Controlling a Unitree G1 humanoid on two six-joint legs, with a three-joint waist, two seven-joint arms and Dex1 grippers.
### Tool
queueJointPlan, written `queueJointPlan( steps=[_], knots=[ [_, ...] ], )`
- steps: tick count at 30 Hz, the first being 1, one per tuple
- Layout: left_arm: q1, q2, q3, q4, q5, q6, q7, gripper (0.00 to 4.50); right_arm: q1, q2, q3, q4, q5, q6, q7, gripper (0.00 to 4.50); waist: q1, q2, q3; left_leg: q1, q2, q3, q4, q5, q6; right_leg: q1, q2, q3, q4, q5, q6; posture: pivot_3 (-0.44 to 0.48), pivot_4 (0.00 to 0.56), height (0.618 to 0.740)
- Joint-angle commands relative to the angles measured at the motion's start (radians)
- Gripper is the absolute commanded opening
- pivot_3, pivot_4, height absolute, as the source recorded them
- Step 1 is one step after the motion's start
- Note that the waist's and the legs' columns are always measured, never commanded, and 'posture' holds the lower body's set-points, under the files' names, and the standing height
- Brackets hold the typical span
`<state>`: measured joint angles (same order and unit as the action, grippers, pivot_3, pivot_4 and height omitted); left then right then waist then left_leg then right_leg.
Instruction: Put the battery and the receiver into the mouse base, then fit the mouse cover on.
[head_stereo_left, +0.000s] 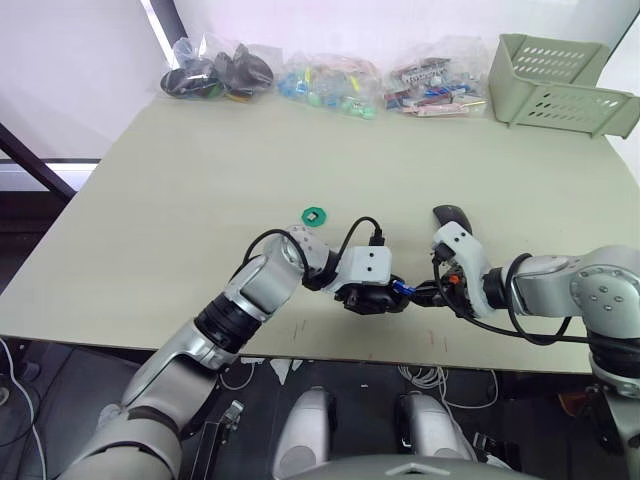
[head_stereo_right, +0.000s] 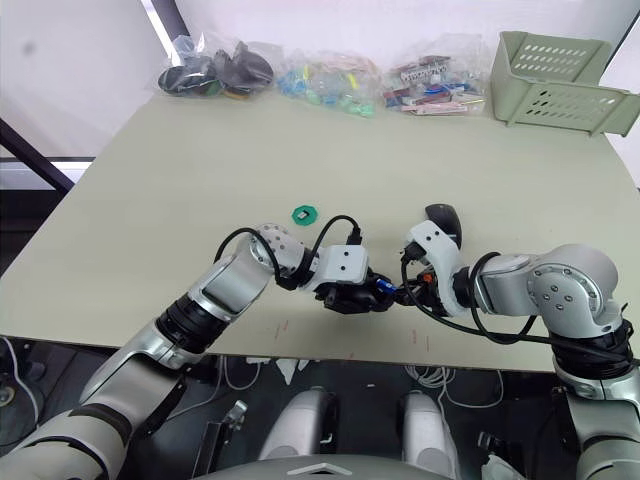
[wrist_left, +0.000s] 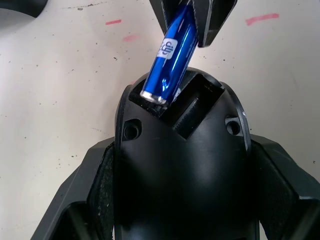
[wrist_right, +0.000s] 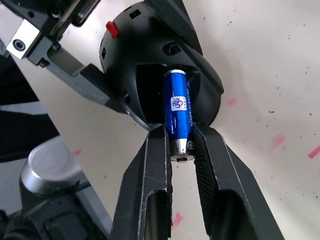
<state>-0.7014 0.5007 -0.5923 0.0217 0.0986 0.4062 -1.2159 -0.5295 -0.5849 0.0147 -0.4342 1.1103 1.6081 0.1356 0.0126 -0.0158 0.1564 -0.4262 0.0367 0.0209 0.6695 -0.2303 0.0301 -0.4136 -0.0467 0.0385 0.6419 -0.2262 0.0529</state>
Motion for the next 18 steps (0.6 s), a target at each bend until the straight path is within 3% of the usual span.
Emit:
queueJointPlan(
  steps=[1, 8, 18],
  knots=[
    [0.018, -0.009, -0.037, 0.045, 0.052, 0.014, 0.027, 2.95, 0.013, 0.029, -0.009, -0.014, 0.099, 0.006, -0.101, 0.15, 0.0, 0.0, 0.0, 0.0, 0.0, 0.0, 0.0, 0.0, 0.0, 0.0, 0.0, 0.0, 0.0, 0.0, 0.0, 0.0, 0.15, 0.74],
    [0.019, -0.013, -0.036, 0.053, 0.059, 0.011, 0.027, 2.95, 0.059, 0.064, -0.04, -0.013, 0.266, 0.006, -0.302, 0.15, 0.001, 0.0, 0.0, 0.0, 0.0, 0.0, 0.0, 0.0, 0.0, 0.0, 0.0, 0.0, 0.0, 0.0, 0.0, 0.0, 0.15, 0.74],
    [0.017, -0.022, -0.038, 0.065, 0.068, -0.001, 0.02, 2.95, 0.075, 0.193, -0.02, 0.075, 0.32, 0.006, -0.57, 0.15, -0.021, -0.003, -0.007, 0.01, 0.003, -0.002, -0.001, 0.0, 0.0, 0.006, 0.0, 0.002, 0.001, -0.002, 0.004, 0.0, 0.15, 0.74]
  ],
)
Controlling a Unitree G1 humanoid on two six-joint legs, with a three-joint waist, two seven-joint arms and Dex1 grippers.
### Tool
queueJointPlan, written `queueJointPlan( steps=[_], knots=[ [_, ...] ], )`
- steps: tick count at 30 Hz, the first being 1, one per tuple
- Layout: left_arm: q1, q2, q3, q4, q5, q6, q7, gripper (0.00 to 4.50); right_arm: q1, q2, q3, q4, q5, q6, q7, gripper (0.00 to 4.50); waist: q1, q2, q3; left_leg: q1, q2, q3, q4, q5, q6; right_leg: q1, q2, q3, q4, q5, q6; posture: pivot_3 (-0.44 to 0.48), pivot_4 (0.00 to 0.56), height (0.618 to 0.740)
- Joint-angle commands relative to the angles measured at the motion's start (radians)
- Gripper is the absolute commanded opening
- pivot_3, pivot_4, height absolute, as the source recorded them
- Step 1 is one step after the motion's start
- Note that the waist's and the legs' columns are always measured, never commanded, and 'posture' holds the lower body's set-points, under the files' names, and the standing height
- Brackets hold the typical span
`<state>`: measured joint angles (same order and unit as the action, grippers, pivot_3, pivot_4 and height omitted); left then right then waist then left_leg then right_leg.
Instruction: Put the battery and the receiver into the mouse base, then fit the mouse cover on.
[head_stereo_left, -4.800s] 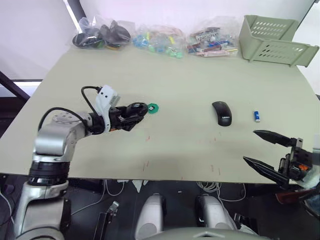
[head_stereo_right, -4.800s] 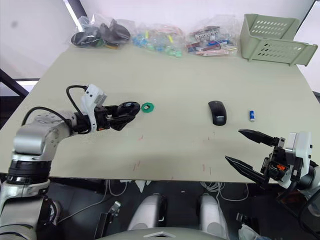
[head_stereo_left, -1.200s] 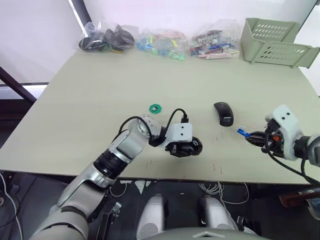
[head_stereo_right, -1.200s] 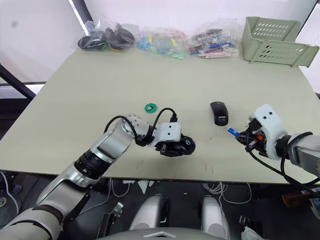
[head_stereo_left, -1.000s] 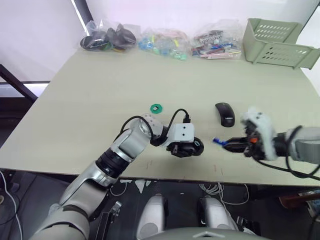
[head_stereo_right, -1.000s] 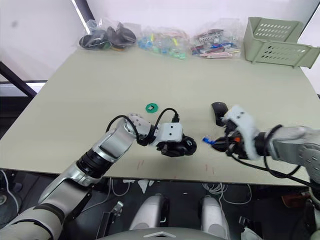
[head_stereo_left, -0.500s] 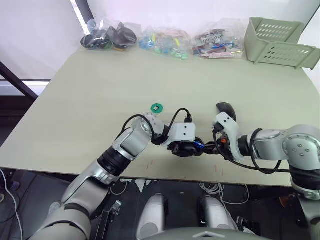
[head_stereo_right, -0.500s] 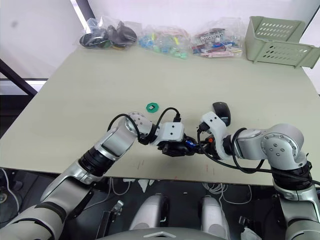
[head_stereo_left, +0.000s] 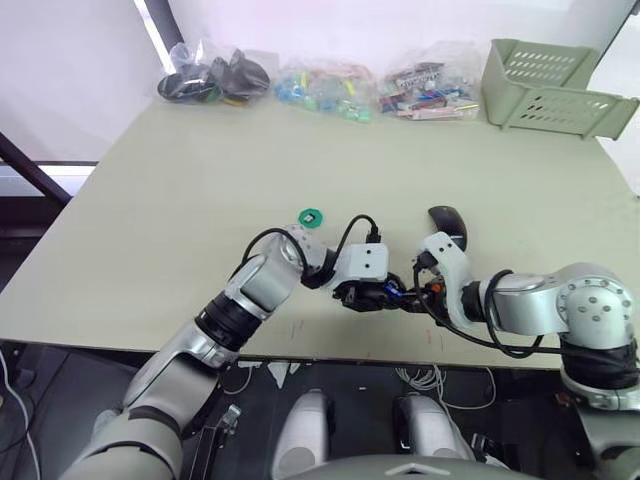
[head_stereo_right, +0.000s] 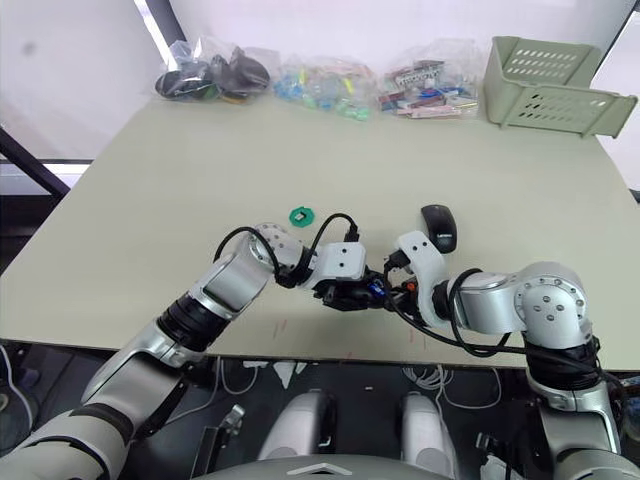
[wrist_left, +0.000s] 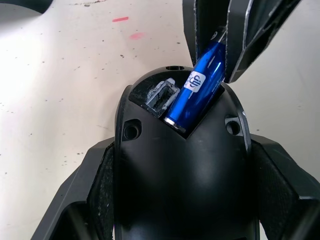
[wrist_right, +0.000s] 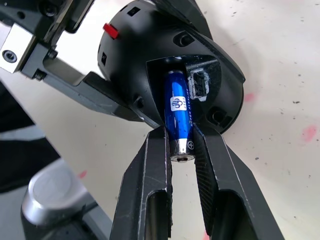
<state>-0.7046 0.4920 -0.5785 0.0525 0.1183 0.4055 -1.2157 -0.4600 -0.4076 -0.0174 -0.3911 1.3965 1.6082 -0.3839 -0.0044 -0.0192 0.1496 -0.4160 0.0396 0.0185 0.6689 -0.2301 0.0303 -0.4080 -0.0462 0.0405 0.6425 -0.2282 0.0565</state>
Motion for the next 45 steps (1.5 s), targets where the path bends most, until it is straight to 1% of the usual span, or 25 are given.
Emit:
queueJointPlan(
  steps=[1, 3, 5, 6, 7, 8, 12, 13, 16, 19, 22, 25, 26, 28, 29, 30, 31, 32, 33, 35, 36, 37, 39, 45],
  knots=[
    [0.02, -0.015, -0.051, 0.035, 0.049, -0.001, 0.02, 2.95, 0.004, 0.011, 0.015, 0.039, 0.043, 0.006, -0.058, 0.15, -0.007, 0.002, -0.001, 0.001, 0.0, 0.0, 0.0, 0.0, 0.0, 0.001, 0.0, 0.0, 0.0, 0.0, 0.0, 0.0, 0.15, 0.74],
    [0.022, -0.017, -0.05, 0.035, 0.052, -0.001, 0.019, 2.95, 0.005, -0.001, 0.021, 0.049, 0.065, 0.006, -0.071, 0.15, -0.009, 0.003, -0.002, 0.001, 0.0, 0.0, 0.0, 0.0, 0.0, 0.001, -0.001, 0.001, 0.0, 0.0, 0.0, 0.0, 0.15, 0.74],
    [0.022, -0.02, -0.049, 0.038, 0.053, -0.001, 0.02, 2.95, 0.001, -0.008, 0.021, 0.065, 0.085, 0.002, -0.08, 1.15, -0.009, 0.003, -0.002, 0.001, 0.0, 0.0, 0.0, 0.0, 0.0, 0.001, -0.002, 0.001, 0.0, 0.0, 0.0, 0.0, 0.15, 0.74],
    [0.024, -0.021, -0.049, 0.036, 0.053, 0.001, 0.02, 2.95, -0.002, -0.016, 0.024, 0.071, 0.099, -0.004, -0.087, 1.36, -0.009, 0.003, -0.002, 0.001, 0.0, 0.0, 0.0, 0.0, 0.0, 0.001, -0.003, 0.001, -0.001, 0.0, 0.0, 0.0, 0.15, 0.74],
    [0.025, -0.022, -0.049, 0.035, 0.053, 0.002, 0.02, 2.95, -0.006, -0.024, 0.028, 0.077, 0.111, -0.011, -0.094, 1.75, -0.009, 0.003, -0.002, 0.0, 0.0, 0.001, 0.0, 0.0, 0.0, 0.001, -0.004, 0.001, -0.001, 0.0, 0.0, 0.0, 0.15, 0.74],
    [0.028, -0.022, -0.049, 0.032, 0.053, 0.004, 0.021, 2.95, -0.01, -0.035, 0.036, 0.08, 0.126, -0.019, -0.101, 2.28, -0.009, 0.003, -0.002, 0.0, -0.001, 0.001, -0.001, 0.0, 0.0, 0.0, -0.004, 0.001, -0.001, 0.0, 0.0, 0.0, 0.15, 0.74],
    [0.034, -0.025, -0.048, 0.026, 0.054, 0.012, 0.021, 2.95, -0.023, -0.077, 0.066, 0.093, 0.186, -0.059, -0.129, 4.13, -0.008, 0.003, -0.002, -0.003, -0.002, 0.002, -0.003, 0.0, 0.001, -0.002, -0.005, 0.001, -0.002, 0.002, -0.003, 0.0, 0.15, 0.74],
    [0.035, -0.026, -0.048, 0.029, 0.055, 0.012, 0.021, 2.95, -0.028, -0.091, 0.074, 0.093, 0.201, -0.071, -0.135, 4.44, -0.008, 0.003, -0.002, -0.003, -0.002, 0.002, -0.003, 0.0, 0.001, -0.002, -0.005, 0.001, -0.002, 0.001, -0.003, 0.0, 0.15, 0.74],
    [0.035, -0.027, -0.047, 0.036, 0.055, 0.011, 0.022, 2.95, -0.042, -0.142, 0.09, 0.095, 0.258, -0.126, -0.163, 4.44, -0.006, 0.003, -0.002, -0.003, -0.002, 0.002, -0.003, 0.0, 0.001, -0.002, -0.005, 0.001, -0.003, 0.0, 0.0, 0.0, 0.15, 0.74],
    [0.034, -0.028, -0.045, 0.041, 0.055, 0.012, 0.022, 2.95, -0.053, -0.223, 0.096, 0.047, 0.29, -0.155, -0.136, 4.44, -0.005, 0.003, -0.002, -0.005, -0.002, 0.002, -0.003, 0.0, 0.001, -0.003, -0.006, 0.001, -0.004, 0.0, 0.0, 0.0, 0.15, 0.74],
    [0.038, -0.026, -0.045, 0.039, 0.056, 0.013, 0.021, 2.95, -0.033, -0.335, 0.094, -0.096, 0.252, -0.147, -0.029, 4.44, -0.004, 0.003, -0.002, -0.011, -0.003, 0.001, -0.003, -0.001, 0.003, -0.006, -0.006, -0.001, -0.006, 0.001, -0.003, 0.0, 0.15, 0.74],
    [0.04, -0.025, -0.044, 0.041, 0.056, 0.012, 0.019, 2.95, 0.041, -0.358, 0.037, -0.194, 0.245, -0.246, 0.069, 4.44, -0.001, 0.003, -0.002, -0.013, -0.002, -0.002, -0.003, -0.002, 0.004, -0.006, -0.005, -0.003, -0.008, 0.002, -0.003, 0.0, 0.15, 0.74],
    [0.041, -0.025, -0.044, 0.042, 0.056, 0.011, 0.018, 2.95, 0.089, -0.357, 0.005, -0.248, 0.2, -0.296, 0.144, 4.44, 0.0, 0.003, -0.002, -0.014, -0.002, -0.003, -0.003, -0.002, 0.004, -0.006, -0.004, -0.005, -0.01, 0.001, -0.001, 0.0, 0.15, 0.74],
    [0.041, -0.025, -0.044, 0.045, 0.056, 0.011, 0.015, 2.95, 0.195, -0.374, -0.034, -0.35, 0.074, -0.389, 0.327, 3.92, 0.005, 0.003, -0.002, -0.015, -0.002, -0.004, -0.003, -0.002, 0.004, -0.006, -0.004, -0.006, -0.011, 0.0, 0.0, 0.0, 0.15, 0.74],
    [0.041, -0.026, -0.044, 0.049, 0.056, 0.011, 0.014, 2.95, 0.247, -0.395, -0.026, -0.372, -0.014, -0.432, 0.392, 3.6, 0.005, 0.004, -0.002, -0.015, -0.002, -0.005, -0.003, -0.002, 0.005, -0.005, -0.004, -0.006, -0.012, 0.0, 0.0, 0.0, 0.15, 0.74],
    [0.041, -0.026, -0.044, 0.052, 0.056, 0.01, 0.013, 2.95, 0.283, -0.411, -0.015, -0.38, -0.083, -0.467, 0.439, 3.04, 0.004, 0.004, -0.002, -0.015, -0.002, -0.004, -0.003, -0.003, 0.005, -0.005, -0.004, -0.006, -0.012, 0.0, 0.001, 0.0, 0.15, 0.74],
    [0.041, -0.026, -0.045, 0.057, 0.057, 0.008, 0.012, 2.95, 0.317, -0.431, 0.025, -0.394, -0.203, -0.544, 0.502, 2.59, 0.004, 0.004, -0.002, -0.015, -0.002, -0.004, -0.003, -0.003, 0.005, -0.005, -0.004, -0.006, -0.012, 0.0, 0.001, 0.0, 0.15, 0.74],
    [0.041, -0.025, -0.046, 0.061, 0.058, 0.006, 0.011, 2.95, 0.347, -0.432, 0.052, -0.397, -0.285, -0.601, 0.547, 2.14, 0.002, 0.004, -0.002, -0.015, -0.002, -0.004, -0.002, -0.003, 0.005, -0.005, -0.004, -0.006, -0.013, 0.0, 0.001, 0.0, 0.15, 0.74],
    [0.041, -0.025, -0.047, 0.062, 0.058, 0.005, 0.01, 2.95, 0.372, -0.418, 0.071, -0.392, -0.346, -0.656, 0.582, 1.69, 0.001, 0.004, -0.002, -0.014, -0.002, -0.003, -0.002, -0.003, 0.005, -0.005, -0.004, -0.006, -0.013, 0.0, 0.001, 0.0, 0.15, 0.74],
    [0.041, -0.024, -0.047, 0.063, 0.057, 0.008, 0.007, 2.95, 0.409, -0.38, 0.097, -0.371, -0.439, -0.743, 0.631, 0.64, 0.0, 0.004, -0.002, -0.014, -0.002, -0.003, -0.002, -0.003, 0.005, -0.005, -0.004, -0.006, -0.013, 0.0, 0.002, 0.0, 0.15, 0.74],
    [0.04, -0.023, -0.047, 0.066, 0.058, 0.006, 0.006, 2.95, 0.422, -0.364, 0.124, -0.356, -0.501, -0.793, 0.659, 0.28, 0.0, 0.004, -0.002, -0.014, -0.002, -0.004, -0.002, -0.003, 0.005, -0.005, -0.003, -0.006, -0.013, 0.0, 0.002, 0.0, 0.15, 0.74],
    [0.04, -0.023, -0.047, 0.069, 0.059, 0.005, 0.005, 2.95, 0.433, -0.346, 0.149, -0.338, -0.56, -0.843, 0.682, 0.08, 0.0, 0.004, -0.002, -0.014, -0.001, -0.004, -0.002, -0.003, 0.005, -0.005, -0.003, -0.007, -0.013, 0.0, 0.002, 0.0, 0.15, 0.74],
    [0.04, -0.021, -0.047, 0.072, 0.06, 0.003, 0.003, 2.95, 0.448, -0.32, 0.177, -0.315, -0.64, -0.905, 0.717, 0.08, 0.001, 0.004, -0.002, -0.014, -0.001, -0.004, -0.002, -0.003, 0.005, -0.005, -0.003, -0.007, -0.013, 0.0, 0.002, 0.0, 0.15, 0.74],
    [0.042, -0.024, -0.049, 0.062, 0.062, 0.016, 0.004, 2.95, 0.491, -0.185, 0.239, -0.189, -0.836, -1.11, 0.78, 0.08, 0.001, 0.004, -0.002, -0.014, -0.002, 0.0, -0.002, -0.003, 0.005, -0.005, -0.002, -0.007, -0.013, 0.0, 0.002, 0.0, 0.15, 0.74]
  ],
)
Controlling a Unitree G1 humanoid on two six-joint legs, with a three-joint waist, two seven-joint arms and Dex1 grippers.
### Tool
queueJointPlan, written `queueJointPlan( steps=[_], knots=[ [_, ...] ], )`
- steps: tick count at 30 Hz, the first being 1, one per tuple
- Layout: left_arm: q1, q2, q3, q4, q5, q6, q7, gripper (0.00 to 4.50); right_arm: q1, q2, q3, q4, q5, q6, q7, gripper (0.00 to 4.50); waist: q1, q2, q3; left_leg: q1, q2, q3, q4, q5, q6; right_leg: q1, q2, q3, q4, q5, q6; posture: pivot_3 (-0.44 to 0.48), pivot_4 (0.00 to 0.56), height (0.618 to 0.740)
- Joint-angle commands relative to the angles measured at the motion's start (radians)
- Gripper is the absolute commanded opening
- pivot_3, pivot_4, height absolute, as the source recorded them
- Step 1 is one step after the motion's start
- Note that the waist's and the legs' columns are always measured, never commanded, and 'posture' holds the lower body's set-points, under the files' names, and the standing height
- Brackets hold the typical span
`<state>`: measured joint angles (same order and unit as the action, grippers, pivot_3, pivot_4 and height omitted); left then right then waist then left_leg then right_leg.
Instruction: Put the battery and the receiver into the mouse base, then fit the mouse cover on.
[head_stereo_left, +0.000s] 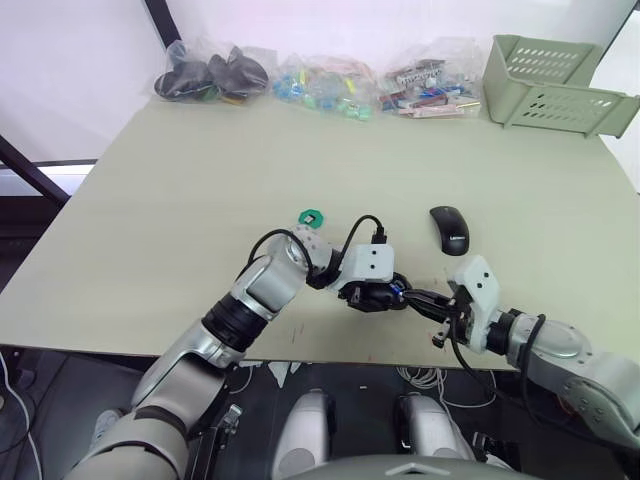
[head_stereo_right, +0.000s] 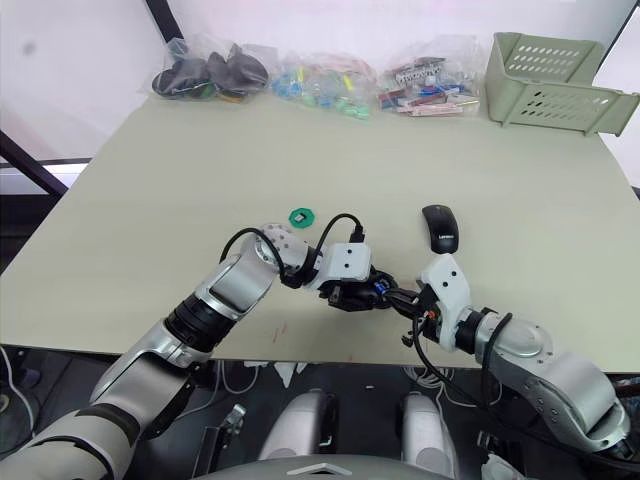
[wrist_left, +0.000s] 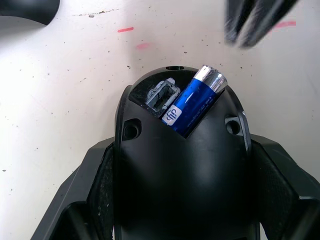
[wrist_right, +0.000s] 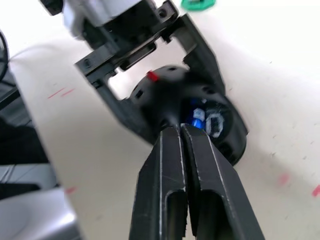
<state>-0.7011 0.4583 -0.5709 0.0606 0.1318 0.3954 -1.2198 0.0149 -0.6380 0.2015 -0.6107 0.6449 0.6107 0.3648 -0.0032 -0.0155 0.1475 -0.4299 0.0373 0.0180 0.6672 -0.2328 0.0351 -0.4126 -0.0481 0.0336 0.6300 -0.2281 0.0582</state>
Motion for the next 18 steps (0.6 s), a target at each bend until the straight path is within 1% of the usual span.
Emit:
queueJointPlan(
  steps=[1, 5, 9, 18],
  knots=[
    [0.039, 0.01, -0.057, 0.051, 0.049, 0.029, 0.008, 2.95, 0.022, 0.073, 0.021, 0.047, -0.097, -0.13, 0.03, 0.08, 0.0, 0.0, 0.0, 0.0, 0.0, 0.001, 0.0, 0.0, 0.0, 0.0, 0.0, 0.0, 0.0, 0.0, 0.0, 0.0, 0.15, 0.74],
    [0.044, 0.015, -0.056, 0.04, 0.048, 0.036, 0.005, 2.95, 0.029, 0.114, 0.046, 0.077, -0.167, -0.164, 0.056, 0.08, 0.0, 0.0, 0.0, 0.0, 0.0, 0.001, 0.0, 0.0, 0.0, 0.0, 0.001, 0.0, 0.0, 0.0, 0.0, 0.0, 0.15, 0.74],
    [0.046, 0.019, -0.055, 0.031, 0.048, 0.041, 0.004, 2.95, 0.036, 0.16, 0.055, 0.104, -0.201, -0.163, 0.054, 0.08, -0.001, 0.0, 0.0, 0.0, 0.0, 0.001, 0.0, 0.0, 0.0, 0.0, 0.001, 0.0, 0.001, 0.0, 0.0, 0.0, 0.15, 0.74],
    [0.044, 0.022, -0.055, 0.025, 0.046, 0.051, 0.001, 2.95, 0.08, 0.222, 0.073, 0.192, -0.285, -0.173, 0.06, 0.08, -0.004, -0.001, -0.001, 0.005, 0.0, 0.002, 0.0, 0.0, 0.0, 0.001, 0.002, 0.0, 0.003, 0.0, 0.0, 0.0, 0.15, 0.74]
  ],
)
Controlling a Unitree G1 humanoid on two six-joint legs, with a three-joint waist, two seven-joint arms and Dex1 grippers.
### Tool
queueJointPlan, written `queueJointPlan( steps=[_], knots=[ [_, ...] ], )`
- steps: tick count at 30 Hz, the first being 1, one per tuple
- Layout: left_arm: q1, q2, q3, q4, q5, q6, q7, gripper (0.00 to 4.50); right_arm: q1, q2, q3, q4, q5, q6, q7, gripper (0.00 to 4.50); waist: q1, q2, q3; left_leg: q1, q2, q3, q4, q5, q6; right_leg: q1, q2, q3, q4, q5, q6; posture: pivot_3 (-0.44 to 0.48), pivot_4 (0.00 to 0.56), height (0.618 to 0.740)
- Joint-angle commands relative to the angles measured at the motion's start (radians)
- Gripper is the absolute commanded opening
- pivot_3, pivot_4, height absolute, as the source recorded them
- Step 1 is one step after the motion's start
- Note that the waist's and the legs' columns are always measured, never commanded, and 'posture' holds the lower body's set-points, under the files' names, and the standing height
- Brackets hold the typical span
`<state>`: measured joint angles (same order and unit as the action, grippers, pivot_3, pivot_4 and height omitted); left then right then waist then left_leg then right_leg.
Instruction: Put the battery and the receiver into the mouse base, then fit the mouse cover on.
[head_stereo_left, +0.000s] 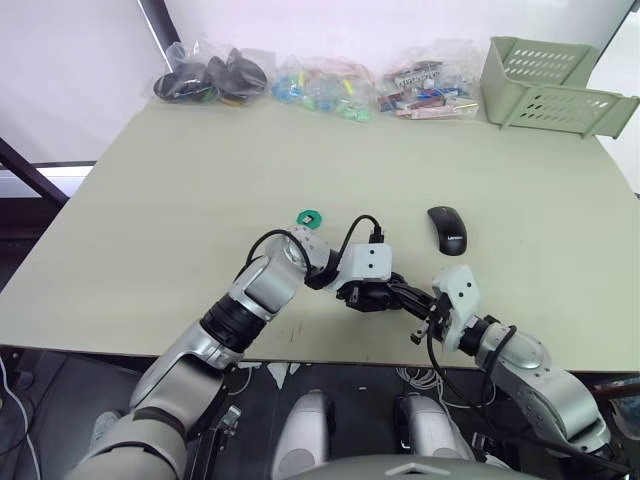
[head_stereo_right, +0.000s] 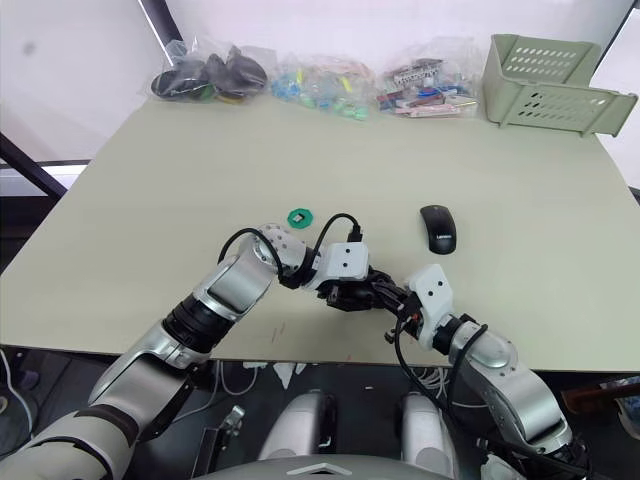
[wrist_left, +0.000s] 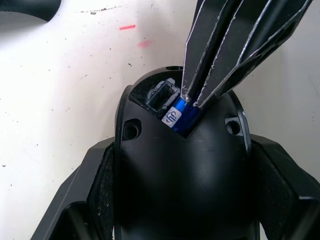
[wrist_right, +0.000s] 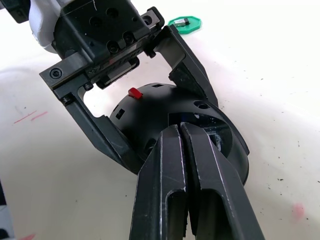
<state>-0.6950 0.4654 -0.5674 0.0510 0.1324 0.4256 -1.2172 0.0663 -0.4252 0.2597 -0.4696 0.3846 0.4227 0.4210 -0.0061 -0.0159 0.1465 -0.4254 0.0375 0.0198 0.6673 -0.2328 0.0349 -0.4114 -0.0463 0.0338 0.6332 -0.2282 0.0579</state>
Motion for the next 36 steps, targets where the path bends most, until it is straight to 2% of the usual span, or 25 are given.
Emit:
queueJointPlan(
  steps=[1, 6, 12, 16, 19, 22, 23, 27, 29, 31, 32, 33, 35, 36],
  knots=[
    [0.038, 0.015, -0.059, 0.034, 0.044, 0.024, -0.001, 2.95, 0.035, 0.017, 0.014, 0.067, -0.029, 0.009, 0.008, 0.08, -0.001, -0.001, 0.0, 0.001, 0.0, 0.0, 0.0, 0.0, 0.0, 0.001, 0.0, 0.001, 0.001, 0.0, 0.0, 0.0, 0.15, 0.74],
    [0.04, 0.014, -0.058, 0.032, 0.042, 0.032, 0.0, 2.95, 0.057, 0.05, 0.023, 0.176, -0.07, -0.056, 0.034, 0.08, -0.005, -0.002, -0.002, 0.011, 0.001, -0.001, -0.001, 0.0, 0.0, 0.007, 0.0, 0.005, 0.001, 0.0, 0.0, 0.0, 0.15, 0.74],
    [0.039, 0.002, -0.054, 0.038, 0.04, 0.047, 0.006, 2.95, 0.028, 0.131, 0.058, 0.416, -0.142, -0.213, 0.082, 0.08, -0.011, -0.006, -0.015, 0.013, 0.003, 0.0, -0.002, 0.0, 0.0, 0.007, -0.001, 0.006, 0.001, 0.0, 0.0, 0.0, 0.15, 0.74],
    [0.038, -0.002, -0.054, 0.04, 0.04, 0.052, 0.008, 2.95, 0.011, 0.152, 0.074, 0.483, -0.187, -0.267, 0.102, 0.08, -0.013, -0.007, -0.022, 0.017, 0.004, 0.0, -0.004, 0.0, -0.001, 0.009, -0.002, 0.008, 0.002, 0.0, 0.0, 0.0, 0.15, 0.74],
    [0.042, 0.002, -0.049, 0.04, 0.044, 0.049, 0.009, 2.95, 0.012, 0.144, -0.001, 0.337, -0.121, -0.268, 0.111, 0.08, -0.011, -0.006, -0.022, 0.026, 0.004, 0.001, -0.01, -0.003, -0.005, 0.013, -0.008, 0.009, 0.002, 0.0, 0.0, 0.0, 0.15, 0.74],
    [0.045, 0.001, -0.047, 0.045, 0.049, 0.043, 0.013, 2.95, 0.019, 0.101, -0.074, 0.15, -0.032, -0.221, 0.135, 0.08, -0.008, -0.003, -0.02, 0.026, 0.003, 0.001, -0.015, -0.003, -0.006, 0.012, -0.009, 0.009, 0.001, 0.0, -0.001, 0.0, 0.15, 0.74],
    [0.045, 0.0, -0.047, 0.046, 0.05, 0.041, 0.014, 2.95, 0.022, 0.083, -0.09, 0.102, -0.018, -0.198, 0.139, 0.08, -0.005, 0.002, -0.017, 0.026, 0.003, 0.001, -0.016, -0.003, -0.005, 0.012, -0.009, 0.008, 0.001, -0.002, -0.003, 0.0, 0.15, 0.74],
    [0.047, -0.011, -0.043, 0.054, 0.051, 0.041, 0.023, 2.95, 0.076, -0.098, -0.252, -0.107, 0.191, -0.063, 0.251, 0.08, 0.003, 0.003, -0.017, 0.014, -0.001, 0.003, -0.015, 0.0, 0.0, 0.005, -0.006, 0.008, -0.001, -0.001, -0.006, 0.0, 0.15, 0.74],
    [0.047, -0.018, -0.04, 0.062, 0.051, 0.037, 0.029, 2.95, 0.147, -0.201, -0.366, -0.133, 0.243, -0.052, 0.337, 0.58, 0.015, 0.003, -0.017, 0.01, -0.002, 0.002, -0.014, 0.0, 0.0, 0.003, -0.006, 0.007, -0.003, 0.0, -0.006, 0.0, 0.15, 0.74],
    [0.045, -0.025, -0.038, 0.069, 0.05, 0.034, 0.034, 2.95, 0.222, -0.283, -0.459, -0.139, 0.267, -0.06, 0.421, 1.46, 0.021, 0.0, -0.016, 0.009, -0.005, 0.003, -0.014, -0.001, 0.0, 0.004, -0.005, 0.007, -0.006, -0.001, -0.005, 0.0, 0.15, 0.74],
    [0.045, -0.028, -0.038, 0.072, 0.05, 0.033, 0.036, 2.95, 0.244, -0.303, -0.484, -0.139, 0.277, -0.062, 0.443, 1.75, 0.022, 0.0, -0.016, 0.009, -0.006, 0.003, -0.014, -0.001, 0.0, 0.005, -0.005, 0.007, -0.007, -0.002, -0.003, 0.0, 0.15, 0.74],
    [0.044, -0.03, -0.038, 0.075, 0.052, 0.03, 0.038, 2.95, 0.273, -0.321, -0.519, -0.137, 0.289, -0.065, 0.468, 2.34, 0.021, 0.0, -0.016, 0.01, -0.006, 0.003, -0.014, -0.001, 0.0, 0.005, -0.005, 0.007, -0.007, -0.003, -0.002, 0.0, 0.15, 0.74],
    [0.042, -0.034, -0.036, 0.077, 0.052, 0.029, 0.041, 2.95, 0.338, -0.346, -0.601, -0.13, 0.308, -0.075, 0.514, 3.14, 0.021, 0.0, -0.016, 0.011, -0.006, 0.002, -0.014, -0.001, 0.001, 0.005, -0.004, 0.006, -0.007, -0.003, -0.002, 0.0, 0.15, 0.74],
    [0.041, -0.035, -0.035, 0.079, 0.052, 0.029, 0.042, 2.95, 0.367, -0.351, -0.635, -0.13, 0.315, -0.08, 0.536, 3.7, 0.021, 0.0, -0.016, 0.011, -0.005, 0.002, -0.014, -0.001, 0.0, 0.005, -0.004, 0.005, -0.007, -0.003, -0.001, 0.0, 0.15, 0.74]
  ],
)
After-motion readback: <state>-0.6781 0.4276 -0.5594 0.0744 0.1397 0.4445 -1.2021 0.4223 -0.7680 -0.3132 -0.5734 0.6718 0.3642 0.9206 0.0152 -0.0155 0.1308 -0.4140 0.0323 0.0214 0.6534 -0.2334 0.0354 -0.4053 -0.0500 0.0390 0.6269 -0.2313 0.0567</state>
